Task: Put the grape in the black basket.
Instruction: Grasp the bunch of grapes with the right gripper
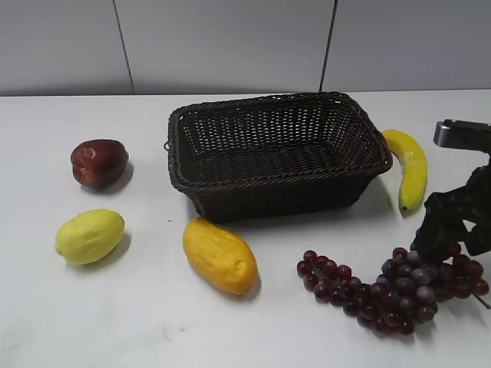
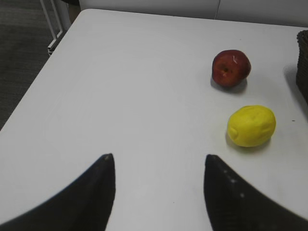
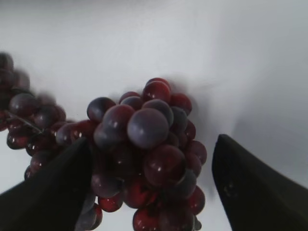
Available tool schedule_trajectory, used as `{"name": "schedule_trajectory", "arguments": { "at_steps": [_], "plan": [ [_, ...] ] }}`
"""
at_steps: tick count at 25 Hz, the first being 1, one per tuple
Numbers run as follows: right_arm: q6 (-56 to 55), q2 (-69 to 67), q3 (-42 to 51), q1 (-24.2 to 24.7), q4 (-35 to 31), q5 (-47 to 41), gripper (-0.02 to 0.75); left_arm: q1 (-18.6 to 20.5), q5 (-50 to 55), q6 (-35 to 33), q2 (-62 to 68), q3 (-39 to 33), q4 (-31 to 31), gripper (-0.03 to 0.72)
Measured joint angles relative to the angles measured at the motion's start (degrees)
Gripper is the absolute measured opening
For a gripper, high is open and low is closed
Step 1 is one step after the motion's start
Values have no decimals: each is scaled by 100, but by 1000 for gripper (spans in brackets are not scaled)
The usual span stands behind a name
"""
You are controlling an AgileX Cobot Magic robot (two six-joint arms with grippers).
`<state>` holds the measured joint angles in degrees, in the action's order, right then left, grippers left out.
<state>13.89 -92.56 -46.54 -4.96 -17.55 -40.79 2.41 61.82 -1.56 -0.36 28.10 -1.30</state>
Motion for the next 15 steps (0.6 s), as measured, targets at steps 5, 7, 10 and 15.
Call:
{"name": "schedule_trajectory", "arguments": {
  "at_steps": [5, 7, 10, 15],
  "plan": [
    [44, -315, -4, 0, -184, 5, 501, 0, 0, 0, 0, 0, -2, 552],
    [87, -321, -4, 0, -204, 5, 353, 0, 0, 0, 0, 0, -2, 552],
    [106, -238, -4, 0, -223, -18, 110, 0, 0, 0, 0, 0, 3, 552],
    [116, 370, -4, 0, -410, -48, 86, 0, 0, 0, 0, 0, -1, 552]
  ]
}}
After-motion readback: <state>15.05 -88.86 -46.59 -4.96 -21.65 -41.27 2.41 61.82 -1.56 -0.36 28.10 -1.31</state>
